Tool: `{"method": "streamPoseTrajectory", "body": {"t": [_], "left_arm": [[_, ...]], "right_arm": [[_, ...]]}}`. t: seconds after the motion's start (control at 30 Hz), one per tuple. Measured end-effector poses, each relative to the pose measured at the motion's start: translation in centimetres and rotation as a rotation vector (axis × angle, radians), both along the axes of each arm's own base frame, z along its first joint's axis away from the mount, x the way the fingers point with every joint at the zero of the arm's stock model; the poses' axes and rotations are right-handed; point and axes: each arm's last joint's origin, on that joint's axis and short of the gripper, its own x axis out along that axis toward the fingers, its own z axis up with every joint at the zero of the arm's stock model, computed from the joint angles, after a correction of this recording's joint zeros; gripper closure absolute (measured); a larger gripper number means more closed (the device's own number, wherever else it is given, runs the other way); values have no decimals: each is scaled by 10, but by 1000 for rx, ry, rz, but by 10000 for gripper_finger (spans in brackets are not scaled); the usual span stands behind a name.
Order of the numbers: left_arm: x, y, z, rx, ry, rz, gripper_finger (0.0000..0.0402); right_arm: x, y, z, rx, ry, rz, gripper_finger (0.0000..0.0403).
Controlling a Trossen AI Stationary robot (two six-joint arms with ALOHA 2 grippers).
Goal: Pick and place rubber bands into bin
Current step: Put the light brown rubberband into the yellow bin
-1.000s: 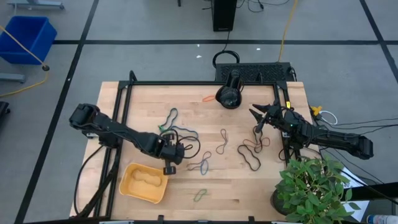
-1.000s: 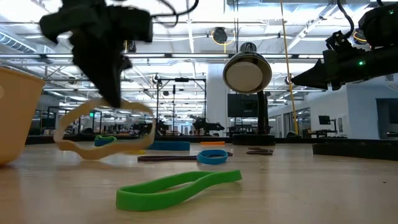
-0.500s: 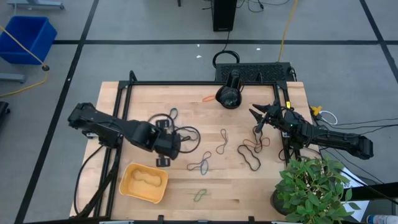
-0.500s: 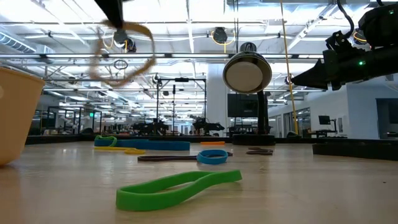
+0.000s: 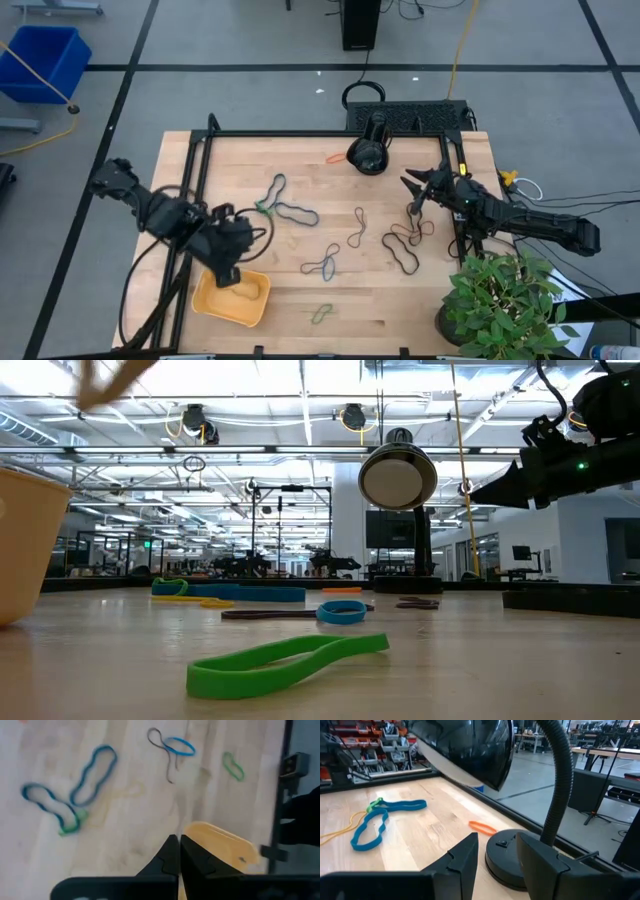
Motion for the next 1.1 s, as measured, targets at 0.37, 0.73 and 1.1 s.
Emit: {"method": "streamPoseTrajectory", "body": {"t": [0.37,0.73,1.1], "left_arm": [[-21,-29,-42,-12,109,155,392],[-27,-50,-109,-110,175,154,395],[-33,-52,-168,-187,175,168,393]], "right_arm": [[-1,-1,0,-13,5,-52,273],[-1,-1,0,-11,3,-52,273],[-1,-1,0,-10,3,-52,273]]}}
